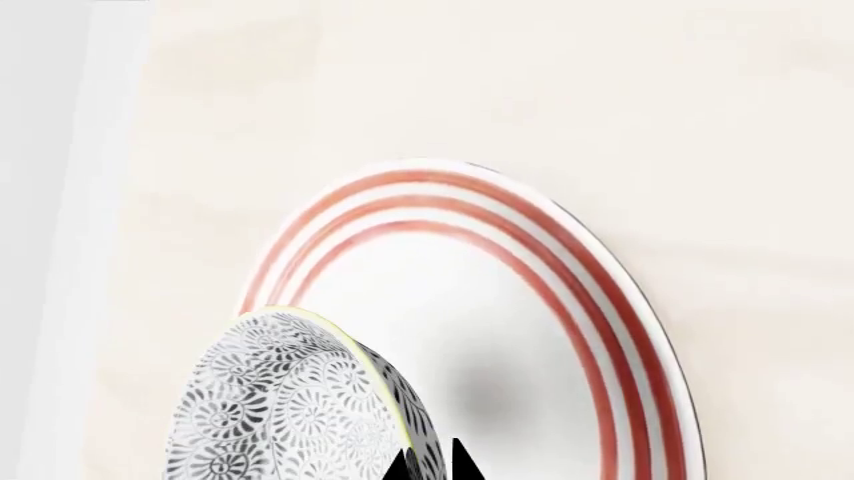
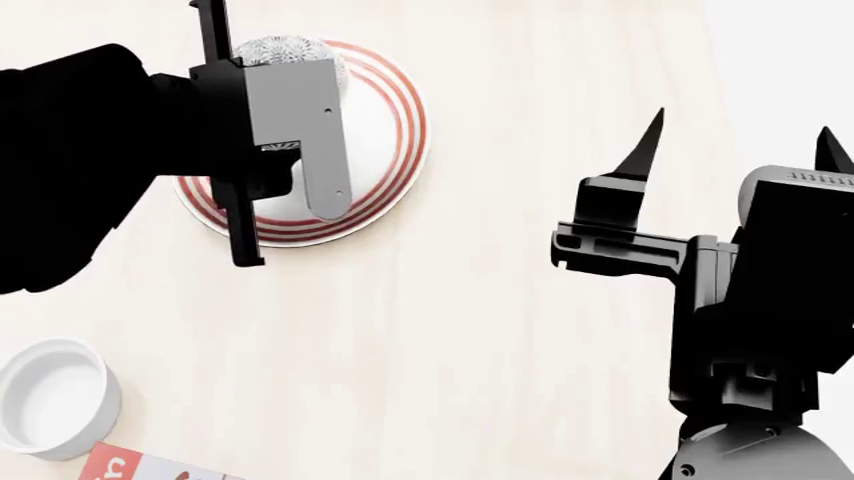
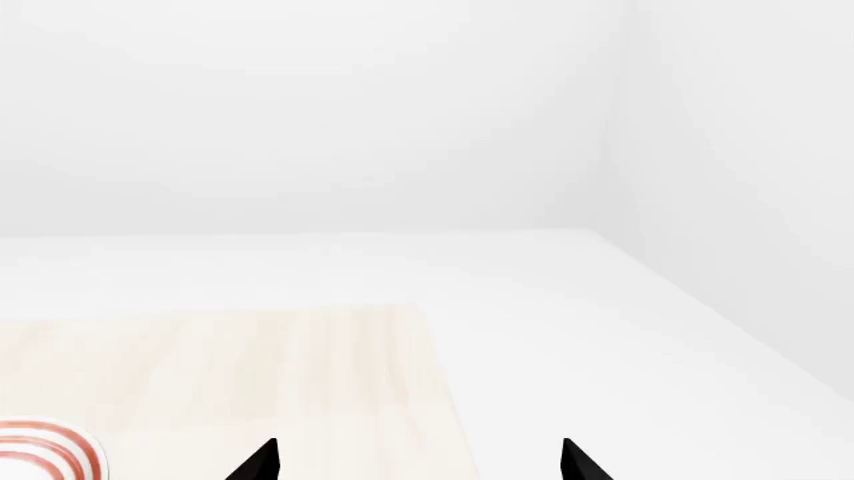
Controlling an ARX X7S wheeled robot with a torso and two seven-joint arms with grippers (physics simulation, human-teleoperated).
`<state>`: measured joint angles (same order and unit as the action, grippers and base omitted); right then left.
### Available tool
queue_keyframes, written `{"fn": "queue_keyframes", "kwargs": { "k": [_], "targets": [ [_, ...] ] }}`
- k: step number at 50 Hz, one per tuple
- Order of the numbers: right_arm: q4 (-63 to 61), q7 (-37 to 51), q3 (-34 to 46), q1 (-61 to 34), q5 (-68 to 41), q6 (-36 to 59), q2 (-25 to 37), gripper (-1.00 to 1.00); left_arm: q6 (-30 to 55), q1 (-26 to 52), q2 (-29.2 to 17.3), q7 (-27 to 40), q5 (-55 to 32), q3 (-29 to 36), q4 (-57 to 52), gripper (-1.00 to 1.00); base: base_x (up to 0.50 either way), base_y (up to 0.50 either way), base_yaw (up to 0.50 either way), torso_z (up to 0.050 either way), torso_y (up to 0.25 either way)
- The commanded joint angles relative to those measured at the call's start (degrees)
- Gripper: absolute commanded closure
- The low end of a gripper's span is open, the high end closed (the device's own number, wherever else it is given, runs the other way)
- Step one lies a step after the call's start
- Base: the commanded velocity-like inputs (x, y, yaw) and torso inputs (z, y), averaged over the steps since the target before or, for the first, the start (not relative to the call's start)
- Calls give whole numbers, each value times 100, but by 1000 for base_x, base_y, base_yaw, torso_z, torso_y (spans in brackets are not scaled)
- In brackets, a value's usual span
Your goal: Pick the akita bowl next to the ramekin and place it on the plate.
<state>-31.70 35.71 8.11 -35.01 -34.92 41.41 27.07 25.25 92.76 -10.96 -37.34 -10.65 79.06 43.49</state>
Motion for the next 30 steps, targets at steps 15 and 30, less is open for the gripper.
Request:
{"fn": "queue_keyframes", "kwargs": {
  "k": [15,30],
  "targets": [
    [-1,25,14,-12,-30,3,18,-100,-23,-9,22,50,4,-61,22,100,0,0,0,1,1],
    [2,34,23,-13,-41,-9,27,-100,-20,-22,30,56,9,-59,13,100,0,0,0,0,0]
  ]
}}
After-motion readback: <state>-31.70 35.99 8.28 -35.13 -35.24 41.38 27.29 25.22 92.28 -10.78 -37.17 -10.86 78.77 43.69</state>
